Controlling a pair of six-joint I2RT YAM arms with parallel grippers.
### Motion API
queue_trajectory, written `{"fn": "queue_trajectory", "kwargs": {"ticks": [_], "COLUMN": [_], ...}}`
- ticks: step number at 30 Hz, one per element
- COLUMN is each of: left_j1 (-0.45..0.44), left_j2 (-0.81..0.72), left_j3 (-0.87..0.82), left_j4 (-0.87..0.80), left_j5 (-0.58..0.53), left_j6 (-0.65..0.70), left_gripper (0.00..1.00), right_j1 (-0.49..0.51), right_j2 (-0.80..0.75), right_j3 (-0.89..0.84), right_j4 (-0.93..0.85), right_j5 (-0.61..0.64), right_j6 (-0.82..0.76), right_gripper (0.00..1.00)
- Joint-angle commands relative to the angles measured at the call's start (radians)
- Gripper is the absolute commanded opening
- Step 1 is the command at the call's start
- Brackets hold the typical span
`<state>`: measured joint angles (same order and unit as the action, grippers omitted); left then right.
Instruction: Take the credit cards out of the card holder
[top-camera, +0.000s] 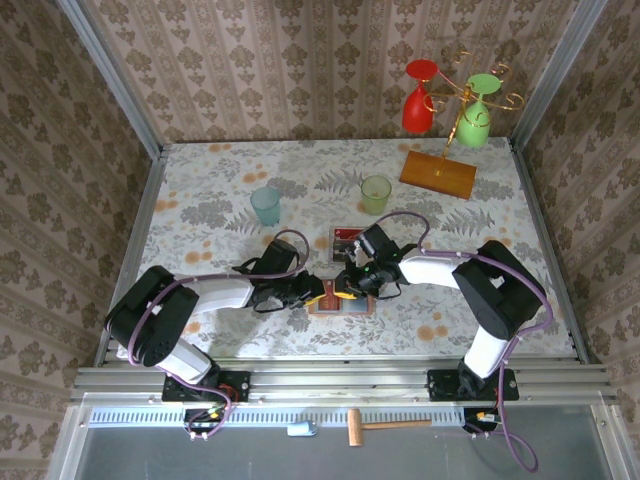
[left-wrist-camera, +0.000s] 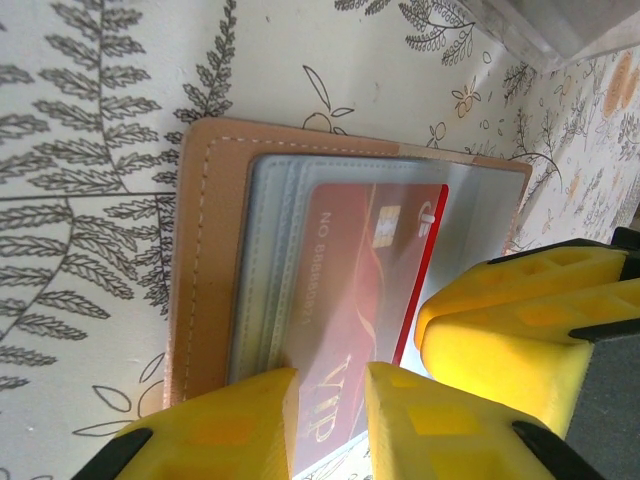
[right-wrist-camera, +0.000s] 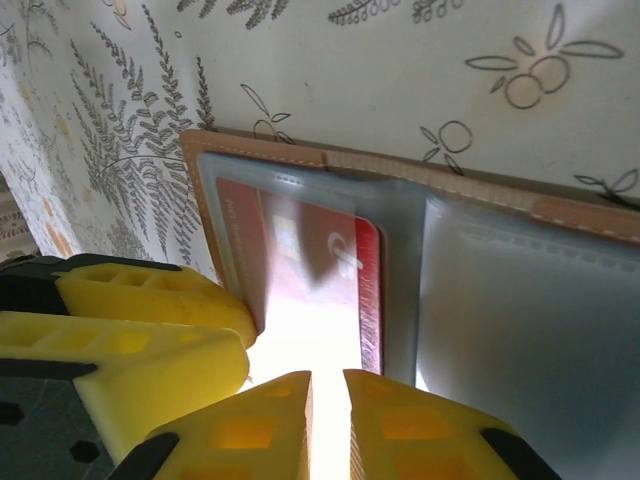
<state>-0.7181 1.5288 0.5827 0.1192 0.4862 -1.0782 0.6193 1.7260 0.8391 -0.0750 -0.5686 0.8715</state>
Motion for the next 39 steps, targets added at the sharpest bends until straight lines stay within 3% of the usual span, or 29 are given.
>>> {"fn": "queue_trajectory", "kwargs": {"ticks": [1, 19, 39], "left_j1": [0.006, 0.006, 0.007], "left_j2": [0.005, -0.006, -0.051], "left_j3": [0.007, 0.005, 0.009], "left_j4": [-0.051, -0.065, -0.077], "left_j5": [-0.006, -0.011, -0.025], "left_j6": [0.021, 0.021, 0.016], "left_gripper": [0.25, 0.25, 0.30], "right_j1": [0.008, 0.008, 0.008], "right_j2": [0.021, 0.011, -0.044], "right_j3": [0.017, 0.036, 0.058], "right_j4": [0.014, -0.122, -0.183], "right_j5": [-0.023, 0.058, 0.092], "right_j6": [0.013, -0.042, -0.071], "right_gripper": [0.15, 0.29, 0.27]}}
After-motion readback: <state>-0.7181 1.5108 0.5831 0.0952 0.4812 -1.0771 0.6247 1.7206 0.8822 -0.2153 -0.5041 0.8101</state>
